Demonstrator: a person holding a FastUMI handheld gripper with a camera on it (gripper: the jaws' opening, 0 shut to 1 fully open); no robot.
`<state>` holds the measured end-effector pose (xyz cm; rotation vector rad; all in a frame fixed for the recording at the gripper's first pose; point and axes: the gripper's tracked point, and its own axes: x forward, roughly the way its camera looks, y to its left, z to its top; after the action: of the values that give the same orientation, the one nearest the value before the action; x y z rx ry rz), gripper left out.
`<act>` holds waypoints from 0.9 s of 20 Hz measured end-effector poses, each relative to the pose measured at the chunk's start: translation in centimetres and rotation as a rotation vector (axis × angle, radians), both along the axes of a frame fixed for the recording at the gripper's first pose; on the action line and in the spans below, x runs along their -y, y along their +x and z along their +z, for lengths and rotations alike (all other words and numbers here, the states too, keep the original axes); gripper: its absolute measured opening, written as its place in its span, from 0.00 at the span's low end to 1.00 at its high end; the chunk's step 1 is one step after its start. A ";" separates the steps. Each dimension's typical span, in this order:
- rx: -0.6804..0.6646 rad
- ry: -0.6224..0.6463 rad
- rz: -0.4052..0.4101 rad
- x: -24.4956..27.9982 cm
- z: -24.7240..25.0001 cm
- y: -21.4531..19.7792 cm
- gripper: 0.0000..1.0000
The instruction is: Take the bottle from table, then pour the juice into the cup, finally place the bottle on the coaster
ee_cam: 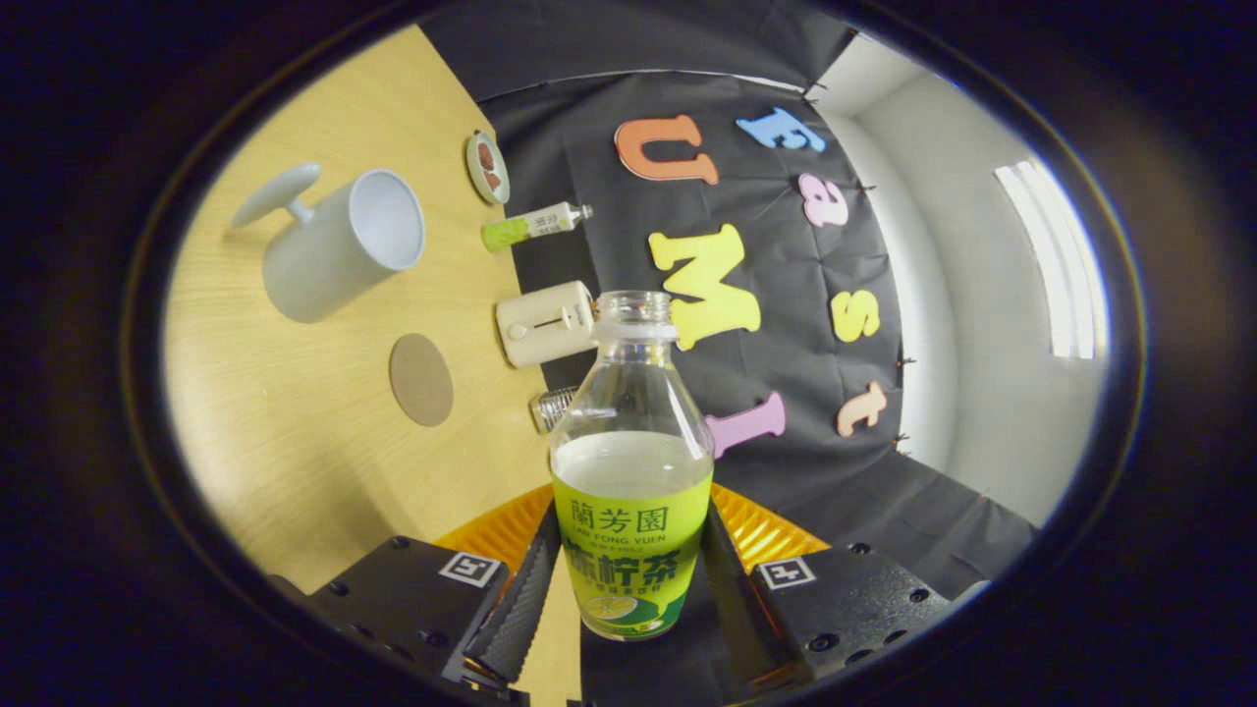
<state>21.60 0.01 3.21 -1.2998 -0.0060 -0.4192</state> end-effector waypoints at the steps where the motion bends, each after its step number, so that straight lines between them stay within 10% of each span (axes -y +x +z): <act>1: 0.006 -0.028 -0.004 -0.4 0.2 0.0 0.80; 18: 0.015 -0.403 -0.079 -5.4 2.1 0.4 0.80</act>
<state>22.01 5.44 5.36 -1.6975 -0.0542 -0.5129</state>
